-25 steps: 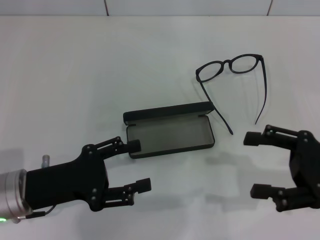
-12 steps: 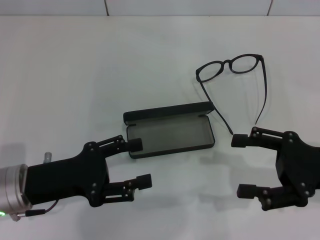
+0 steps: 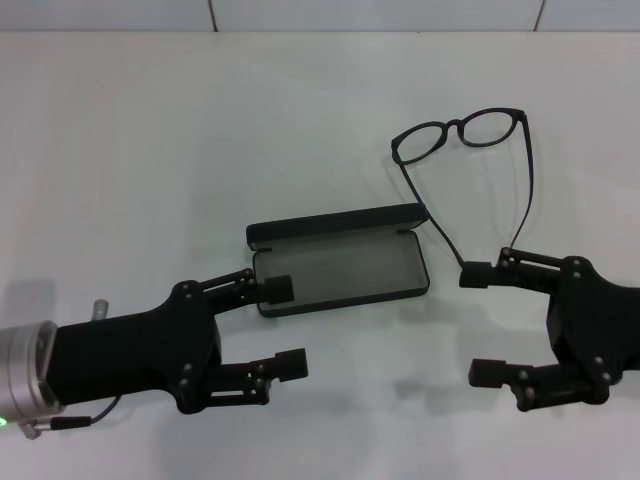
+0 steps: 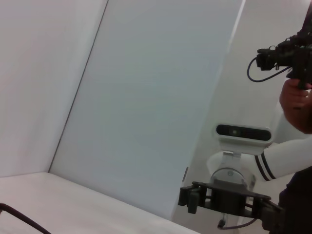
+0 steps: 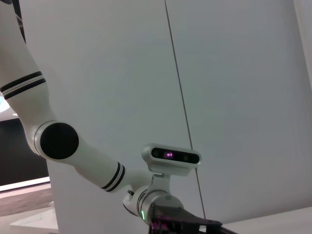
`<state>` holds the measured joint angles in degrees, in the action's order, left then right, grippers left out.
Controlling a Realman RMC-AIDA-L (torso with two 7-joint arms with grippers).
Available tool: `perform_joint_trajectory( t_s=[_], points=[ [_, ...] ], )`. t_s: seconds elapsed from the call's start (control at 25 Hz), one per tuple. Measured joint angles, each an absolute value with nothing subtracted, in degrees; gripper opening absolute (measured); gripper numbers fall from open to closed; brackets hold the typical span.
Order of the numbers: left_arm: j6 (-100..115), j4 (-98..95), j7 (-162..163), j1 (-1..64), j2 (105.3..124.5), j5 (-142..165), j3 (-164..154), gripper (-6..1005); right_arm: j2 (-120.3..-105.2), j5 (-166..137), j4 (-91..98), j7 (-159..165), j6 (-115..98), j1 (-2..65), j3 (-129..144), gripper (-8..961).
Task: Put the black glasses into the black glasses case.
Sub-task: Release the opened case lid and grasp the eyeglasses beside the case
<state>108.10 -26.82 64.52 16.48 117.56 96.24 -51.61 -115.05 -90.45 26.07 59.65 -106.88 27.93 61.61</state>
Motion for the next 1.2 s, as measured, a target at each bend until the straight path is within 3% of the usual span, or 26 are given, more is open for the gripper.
perform_joint_trajectory(
  t_s=[0.8,1.08,1.2],
  points=[
    [109.7,-26.9,65.7,16.8,117.2,96.2,-51.7,832,-113.83,-92.0,28.2,64.3,-106.8,30.5,61.6,874],
    [109.7,-26.7,66.1,17.0,116.98,97.3,-51.7,832,-111.32,-101.2,52.8,87.3,-105.2,30.9,61.0,874],
    [109.7,-26.7,66.1,17.1,116.97,97.7,-51.7,832,-111.11,-112.9,69.1,102.9,-103.1,33.8,61.0,874]
  ],
)
